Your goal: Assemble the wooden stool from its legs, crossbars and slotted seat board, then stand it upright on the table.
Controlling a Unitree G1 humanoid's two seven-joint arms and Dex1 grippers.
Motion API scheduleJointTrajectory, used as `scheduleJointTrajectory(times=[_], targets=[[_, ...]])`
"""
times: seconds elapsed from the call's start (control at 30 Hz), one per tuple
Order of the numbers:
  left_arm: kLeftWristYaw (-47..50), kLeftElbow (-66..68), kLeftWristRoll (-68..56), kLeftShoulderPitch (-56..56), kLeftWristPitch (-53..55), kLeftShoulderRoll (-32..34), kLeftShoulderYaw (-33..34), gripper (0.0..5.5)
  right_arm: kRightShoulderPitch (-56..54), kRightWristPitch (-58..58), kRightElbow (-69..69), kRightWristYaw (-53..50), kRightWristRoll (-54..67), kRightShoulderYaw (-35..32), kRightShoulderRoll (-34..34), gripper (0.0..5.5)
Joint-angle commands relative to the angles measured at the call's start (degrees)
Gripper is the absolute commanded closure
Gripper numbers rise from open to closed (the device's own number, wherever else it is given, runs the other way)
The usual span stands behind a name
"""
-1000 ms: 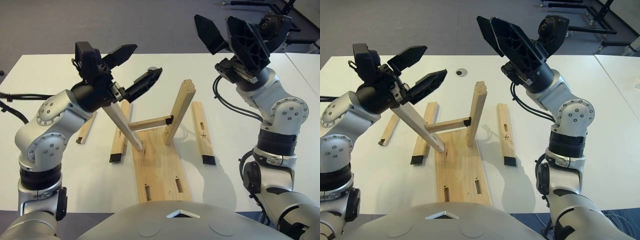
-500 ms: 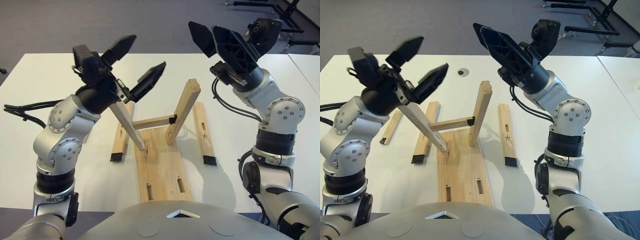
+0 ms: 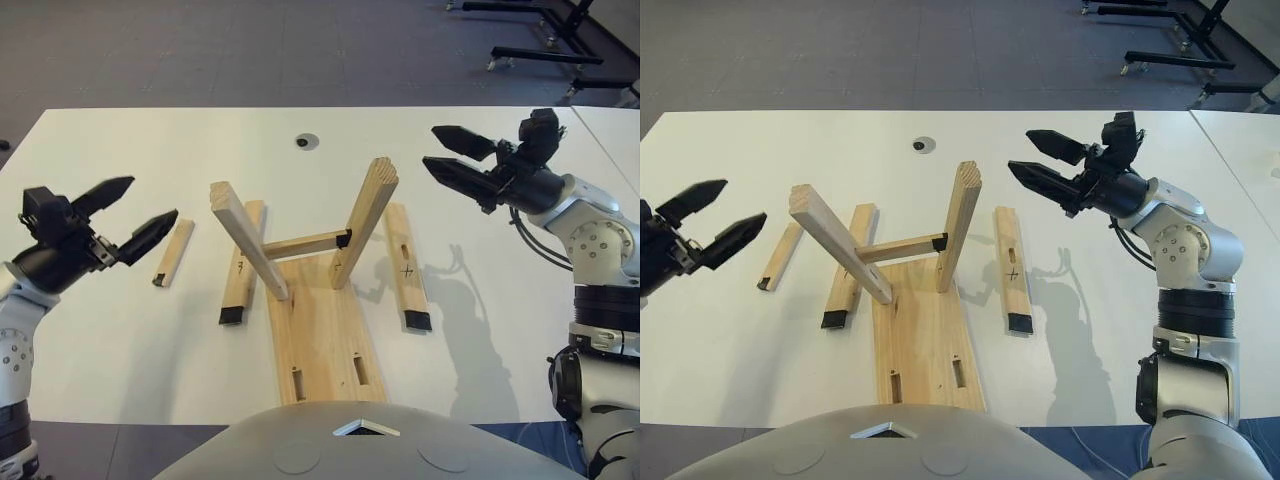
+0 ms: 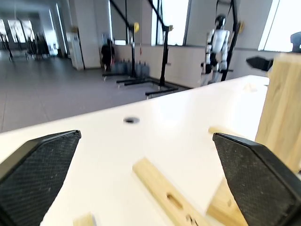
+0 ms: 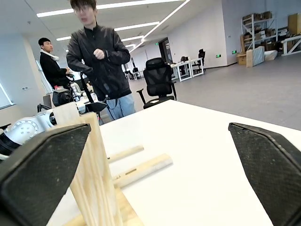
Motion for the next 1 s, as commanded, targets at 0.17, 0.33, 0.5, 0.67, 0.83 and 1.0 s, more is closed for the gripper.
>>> scheduleJointTrajectory(times=[0.17,0.33,0.5,0.67,0.83,1.0], targets=[[1.3,-5.0,-0.1,-7.4,4.0,-0.4,-7.6,0.36,0.2,-1.4,-0.4,2.1,-4.2,4.6,4.0,0.10],[2.7,-8.7,-1.1,-10.4,6.5,-1.7,-12.1,0.36,1.4,0.7,-2.9,3.4,-3.3,6.0,4.8,0.10],[2.6,-9.0,0.6,-13.2,7.2,-2.7,-16.9,0.36,1.0,1.2,-4.0,3.6,-3.7,7.8,6.2,0.10],[2.2,-8.7,3.1,-15.0,7.2,-3.9,-20.9,0.36,0.9,1.4,-5.3,4.2,-4.8,10.5,6.9,0.10],[2.6,-6.1,3.7,-16.4,6.7,-6.8,-20.9,0.36,0.9,1.0,-5.2,4.3,-5.8,11.1,7.8,0.10],[2.3,-1.1,3.1,-15.1,4.6,-7.6,-15.4,0.36,1.2,1.0,-4.7,3.6,-3.3,6.9,7.9,0.10]])
